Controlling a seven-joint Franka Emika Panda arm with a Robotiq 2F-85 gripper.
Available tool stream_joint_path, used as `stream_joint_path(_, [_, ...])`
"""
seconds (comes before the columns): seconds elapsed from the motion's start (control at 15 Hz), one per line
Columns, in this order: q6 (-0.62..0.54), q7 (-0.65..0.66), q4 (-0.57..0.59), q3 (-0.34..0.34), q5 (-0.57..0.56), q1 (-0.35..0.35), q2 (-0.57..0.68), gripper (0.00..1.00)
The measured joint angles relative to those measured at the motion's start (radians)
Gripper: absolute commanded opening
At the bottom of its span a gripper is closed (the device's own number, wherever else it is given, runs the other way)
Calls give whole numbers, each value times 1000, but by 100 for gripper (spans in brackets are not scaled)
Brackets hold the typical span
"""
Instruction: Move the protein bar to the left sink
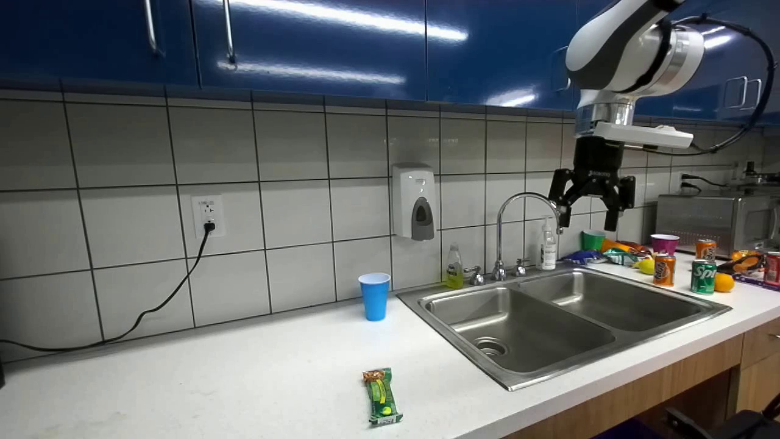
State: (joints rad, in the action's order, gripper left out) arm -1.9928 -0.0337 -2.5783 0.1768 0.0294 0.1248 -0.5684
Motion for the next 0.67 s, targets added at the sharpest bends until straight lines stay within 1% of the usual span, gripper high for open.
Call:
stream_joint_path(0.27, [-50, 49, -55, -85, 45, -53, 27, 100])
stream_joint_path(0.67, [-150, 117, -111, -211, 126, -172, 104, 100])
